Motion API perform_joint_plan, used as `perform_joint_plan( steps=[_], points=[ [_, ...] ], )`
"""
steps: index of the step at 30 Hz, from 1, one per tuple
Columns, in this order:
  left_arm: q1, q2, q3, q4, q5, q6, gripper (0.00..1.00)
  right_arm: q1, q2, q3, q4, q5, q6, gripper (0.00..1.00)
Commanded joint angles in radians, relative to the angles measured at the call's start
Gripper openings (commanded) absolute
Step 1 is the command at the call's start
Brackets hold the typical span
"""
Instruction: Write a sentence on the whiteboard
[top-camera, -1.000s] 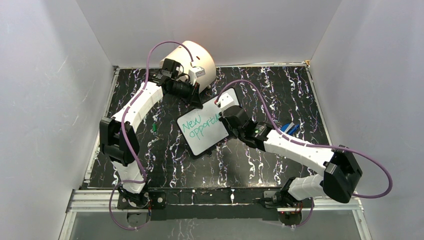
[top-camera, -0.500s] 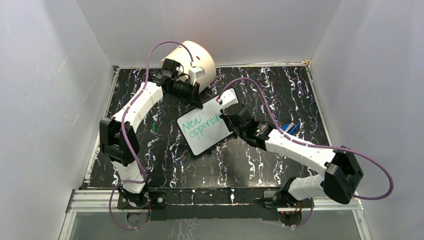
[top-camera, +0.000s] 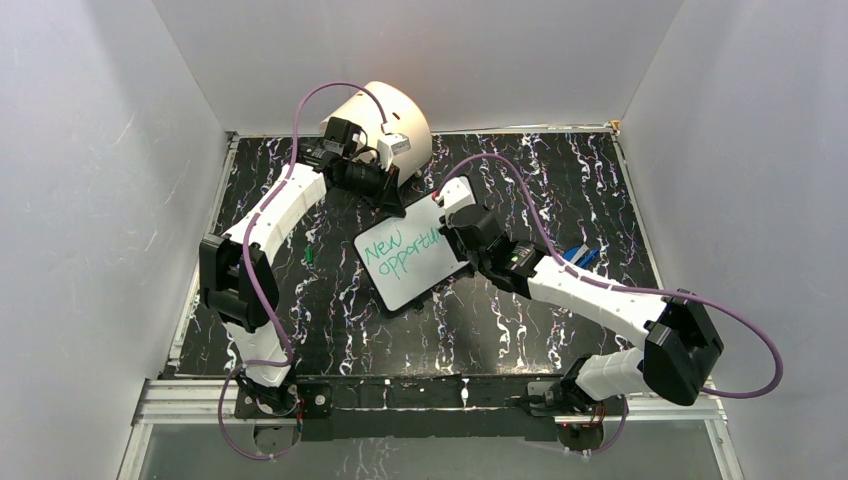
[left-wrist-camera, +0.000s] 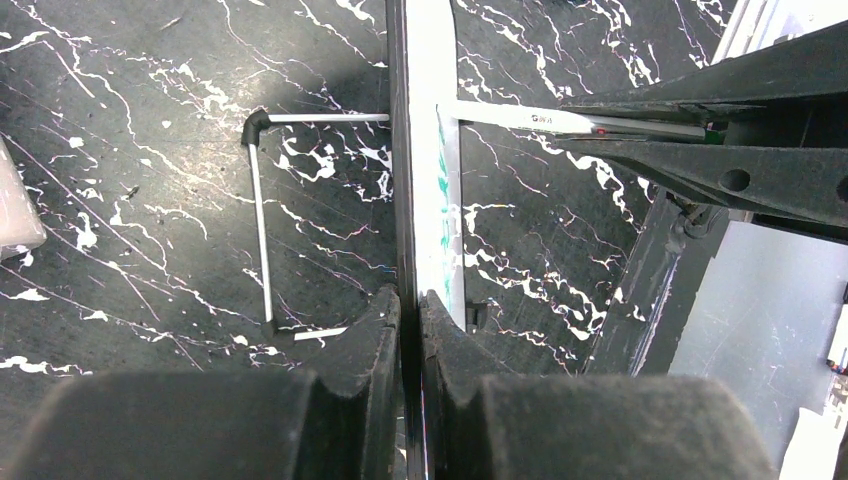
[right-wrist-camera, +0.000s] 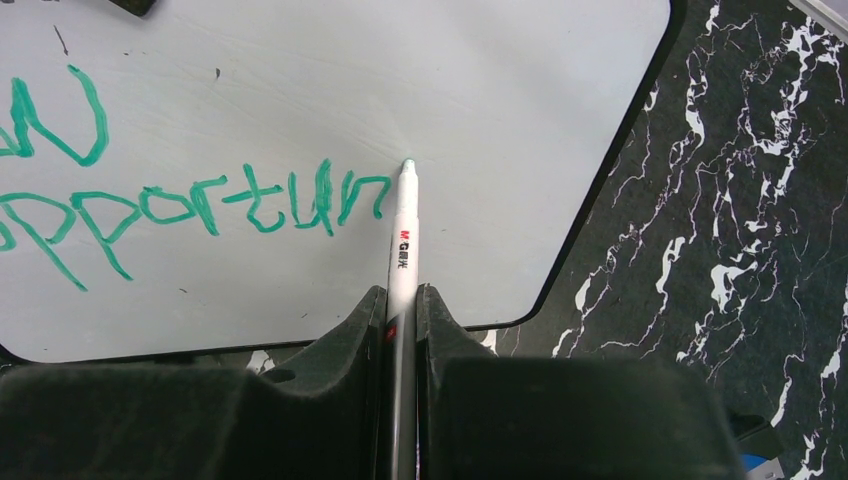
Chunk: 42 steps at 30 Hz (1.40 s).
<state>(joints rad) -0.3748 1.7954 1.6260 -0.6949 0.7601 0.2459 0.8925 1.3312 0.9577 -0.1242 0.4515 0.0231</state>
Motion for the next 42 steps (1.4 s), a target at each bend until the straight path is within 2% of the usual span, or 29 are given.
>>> perform_joint_plan(
  steps=[1, 13, 42],
  points=[
    [-0.032, 0.014, -0.017, -0.114, -0.015, 0.033, 0.0, -0.006, 0.021, 0.047, 0.013, -0.04, -0.002, 0.0],
    [-0.032, 0.017, -0.014, -0.111, -0.049, 0.025, 0.0, -0.007, -0.056, 0.003, -0.005, -0.002, 0.01, 0.0],
    [-0.032, 0.018, -0.014, -0.109, -0.038, 0.024, 0.0, -0.007, -0.002, 0.009, 0.013, -0.018, 0.021, 0.0]
  ],
)
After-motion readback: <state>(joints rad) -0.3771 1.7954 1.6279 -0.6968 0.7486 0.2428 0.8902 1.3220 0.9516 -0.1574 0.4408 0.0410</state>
